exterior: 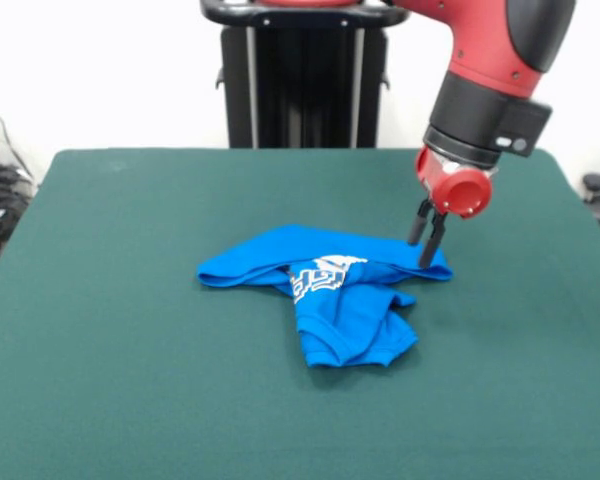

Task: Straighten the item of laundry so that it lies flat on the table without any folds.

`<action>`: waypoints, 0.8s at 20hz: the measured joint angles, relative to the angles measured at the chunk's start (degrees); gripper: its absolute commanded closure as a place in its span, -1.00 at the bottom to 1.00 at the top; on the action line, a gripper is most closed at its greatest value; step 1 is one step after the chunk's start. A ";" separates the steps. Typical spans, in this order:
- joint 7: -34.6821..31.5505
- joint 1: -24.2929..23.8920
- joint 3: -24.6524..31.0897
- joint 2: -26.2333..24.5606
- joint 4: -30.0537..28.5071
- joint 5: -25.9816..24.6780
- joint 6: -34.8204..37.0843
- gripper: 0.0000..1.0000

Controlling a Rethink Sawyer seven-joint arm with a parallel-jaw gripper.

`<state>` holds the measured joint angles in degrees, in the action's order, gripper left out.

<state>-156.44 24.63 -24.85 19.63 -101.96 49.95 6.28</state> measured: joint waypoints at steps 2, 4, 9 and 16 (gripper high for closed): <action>0.00 -0.11 -0.01 -0.45 0.02 0.02 0.00 -1.00; 0.00 -0.09 0.02 -0.86 0.01 0.01 0.00 -1.00; 0.00 -0.43 0.19 -1.15 0.02 0.01 0.00 -1.00; 0.00 -0.85 0.19 -1.15 0.02 0.01 0.00 -1.00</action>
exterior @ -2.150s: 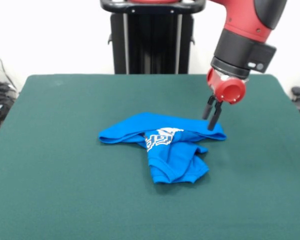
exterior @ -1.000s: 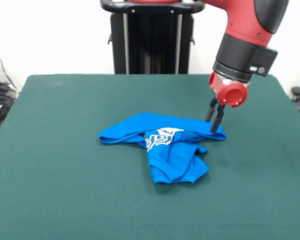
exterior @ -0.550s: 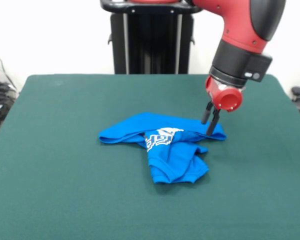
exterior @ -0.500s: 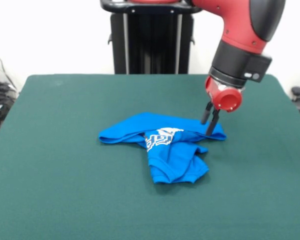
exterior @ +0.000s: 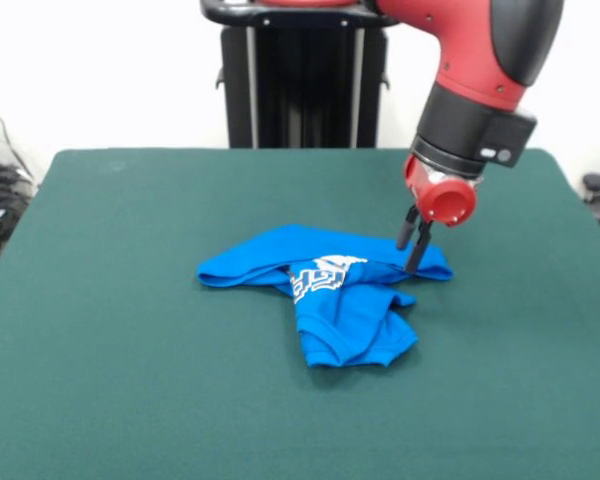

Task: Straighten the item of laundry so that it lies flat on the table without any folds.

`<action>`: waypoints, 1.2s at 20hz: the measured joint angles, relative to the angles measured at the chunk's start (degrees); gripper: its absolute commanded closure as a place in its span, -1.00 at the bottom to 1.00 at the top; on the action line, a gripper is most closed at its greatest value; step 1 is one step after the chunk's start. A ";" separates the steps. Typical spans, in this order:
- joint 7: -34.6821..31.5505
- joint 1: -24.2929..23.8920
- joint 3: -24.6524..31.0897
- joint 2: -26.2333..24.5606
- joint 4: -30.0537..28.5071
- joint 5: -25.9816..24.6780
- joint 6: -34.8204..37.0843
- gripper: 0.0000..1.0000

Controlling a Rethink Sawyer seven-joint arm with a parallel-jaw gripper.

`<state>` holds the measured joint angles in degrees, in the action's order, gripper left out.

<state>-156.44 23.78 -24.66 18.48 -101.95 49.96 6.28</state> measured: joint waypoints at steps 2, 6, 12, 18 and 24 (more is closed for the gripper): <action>0.00 0.04 0.00 0.00 0.00 0.00 0.00 -1.00; 0.00 0.14 0.00 0.00 -0.01 0.00 -0.23 -1.00; 0.00 0.63 -0.12 -0.12 0.06 0.01 -0.88 -1.00; 0.00 4.57 -1.95 -3.00 1.57 0.31 -0.89 -1.00; 0.00 6.61 -2.12 -6.09 2.71 1.49 -0.89 -1.00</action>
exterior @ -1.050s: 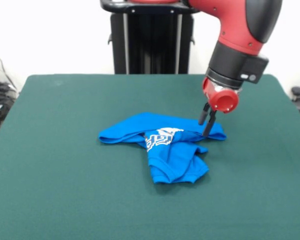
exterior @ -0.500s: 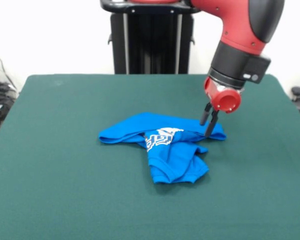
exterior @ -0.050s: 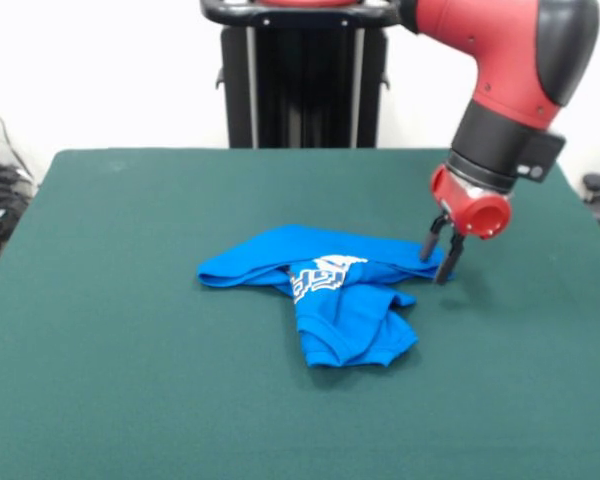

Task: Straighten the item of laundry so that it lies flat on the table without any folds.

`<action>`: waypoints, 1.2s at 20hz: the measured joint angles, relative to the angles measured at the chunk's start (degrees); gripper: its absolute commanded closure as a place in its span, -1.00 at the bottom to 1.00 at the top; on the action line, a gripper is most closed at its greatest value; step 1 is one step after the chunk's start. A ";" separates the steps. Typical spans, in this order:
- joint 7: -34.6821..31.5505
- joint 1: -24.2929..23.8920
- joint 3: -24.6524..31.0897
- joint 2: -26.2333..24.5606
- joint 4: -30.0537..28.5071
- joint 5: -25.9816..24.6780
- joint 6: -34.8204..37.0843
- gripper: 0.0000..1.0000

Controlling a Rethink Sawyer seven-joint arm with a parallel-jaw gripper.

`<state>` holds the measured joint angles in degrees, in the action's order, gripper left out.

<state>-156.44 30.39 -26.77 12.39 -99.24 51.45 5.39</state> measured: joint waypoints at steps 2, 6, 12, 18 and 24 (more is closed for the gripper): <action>0.00 0.25 0.00 -0.96 0.25 0.36 -0.01 -1.00; 0.00 0.29 -0.16 -1.45 0.56 1.19 -0.02 -1.00; 0.00 -0.16 -0.12 -1.37 0.56 1.42 -0.01 -1.00; 0.00 -1.99 0.46 -0.96 0.54 1.41 -0.19 -1.00; 0.00 -4.06 1.63 -0.41 0.54 1.20 -1.26 -1.00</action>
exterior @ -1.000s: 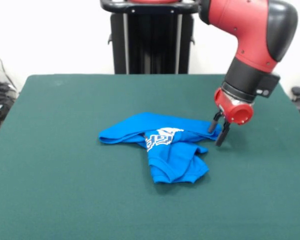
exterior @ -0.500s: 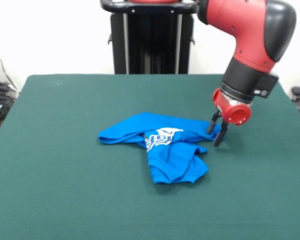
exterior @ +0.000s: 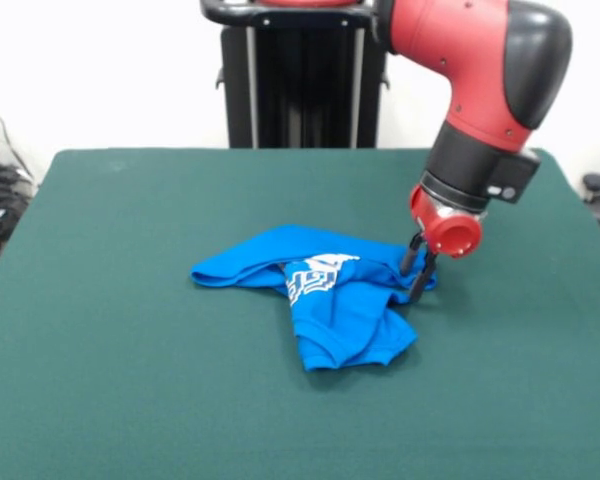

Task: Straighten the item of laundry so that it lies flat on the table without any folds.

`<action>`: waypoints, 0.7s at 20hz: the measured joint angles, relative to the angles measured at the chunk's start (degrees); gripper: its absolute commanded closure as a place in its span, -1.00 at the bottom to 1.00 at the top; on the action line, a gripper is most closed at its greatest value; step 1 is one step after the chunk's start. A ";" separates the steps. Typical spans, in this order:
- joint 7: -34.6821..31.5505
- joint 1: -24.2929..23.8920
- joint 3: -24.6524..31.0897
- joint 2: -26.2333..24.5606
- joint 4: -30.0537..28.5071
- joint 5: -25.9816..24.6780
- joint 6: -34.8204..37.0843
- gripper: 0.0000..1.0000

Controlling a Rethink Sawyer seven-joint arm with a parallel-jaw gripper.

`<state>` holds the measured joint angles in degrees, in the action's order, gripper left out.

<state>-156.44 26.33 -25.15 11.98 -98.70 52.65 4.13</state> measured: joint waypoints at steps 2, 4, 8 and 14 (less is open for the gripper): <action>0.00 -0.17 0.04 0.04 0.00 -0.48 -0.26 -1.00; 0.00 -0.19 0.07 0.02 -0.02 -2.07 -0.68 1.00; 0.00 -0.14 0.05 -0.06 -0.03 -3.24 -0.77 1.00; 0.00 0.75 -0.47 -0.26 -0.02 -3.49 -0.76 1.00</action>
<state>-156.44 27.08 -25.62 11.72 -98.73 49.16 3.37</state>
